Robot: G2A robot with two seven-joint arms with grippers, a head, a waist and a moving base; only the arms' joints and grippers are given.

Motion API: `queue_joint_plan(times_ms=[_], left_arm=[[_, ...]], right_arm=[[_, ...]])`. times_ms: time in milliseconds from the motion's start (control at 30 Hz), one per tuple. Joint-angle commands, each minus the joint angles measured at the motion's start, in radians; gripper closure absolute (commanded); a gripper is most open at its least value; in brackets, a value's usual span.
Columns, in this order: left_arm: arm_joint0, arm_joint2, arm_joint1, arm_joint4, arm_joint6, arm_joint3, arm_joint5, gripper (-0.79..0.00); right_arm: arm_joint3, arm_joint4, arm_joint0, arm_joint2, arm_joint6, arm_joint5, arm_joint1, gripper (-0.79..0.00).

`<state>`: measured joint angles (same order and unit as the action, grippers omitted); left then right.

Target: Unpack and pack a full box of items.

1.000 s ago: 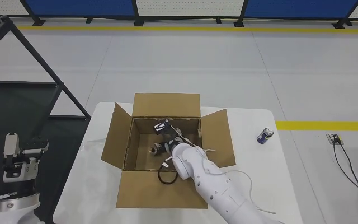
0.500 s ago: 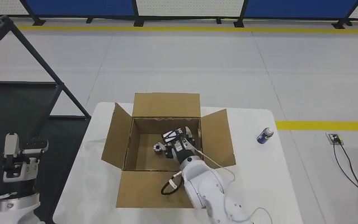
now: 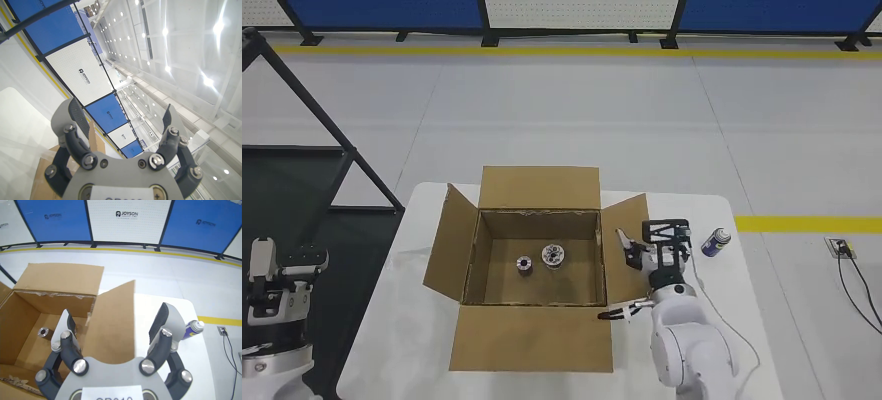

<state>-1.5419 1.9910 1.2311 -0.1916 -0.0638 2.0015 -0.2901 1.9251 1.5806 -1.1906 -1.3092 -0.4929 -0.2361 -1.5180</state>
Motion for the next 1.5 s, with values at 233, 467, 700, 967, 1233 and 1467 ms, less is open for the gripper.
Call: queue_joint_plan(times_ms=[233, 467, 700, 967, 1233, 1467], left_arm=[[0.000, 0.000, 0.000, 0.000, 0.000, 0.000, 0.000, -0.785], [0.000, 0.000, 0.000, 0.000, 0.000, 0.000, 0.000, -0.785], [0.000, 0.000, 0.000, 0.000, 0.000, 0.000, 0.000, -0.785], [0.000, 0.000, 0.000, 0.000, 0.000, 0.000, 0.000, -0.785], [0.000, 0.000, 0.000, 0.000, 0.000, 0.000, 0.000, -0.785], [0.000, 0.000, 0.000, 0.000, 0.000, 0.000, 0.000, -0.785]], right_arm=[[-0.132, -0.141, 0.033, -0.222, -0.010, -0.025, 0.013, -0.785], [-0.370, -0.195, 0.156, -0.320, -0.019, -0.037, 0.024, -0.785], [-0.595, -0.202, 0.261, -0.358, -0.007, -0.009, 0.037, -0.785], [-0.781, -0.225, 0.356, -0.371, 0.052, 0.026, 0.048, -0.785], [-0.855, -0.252, 0.393, -0.368, 0.105, 0.023, 0.054, -0.099], [-0.816, -0.275, 0.366, -0.359, 0.152, -0.005, 0.054, 0.000]])
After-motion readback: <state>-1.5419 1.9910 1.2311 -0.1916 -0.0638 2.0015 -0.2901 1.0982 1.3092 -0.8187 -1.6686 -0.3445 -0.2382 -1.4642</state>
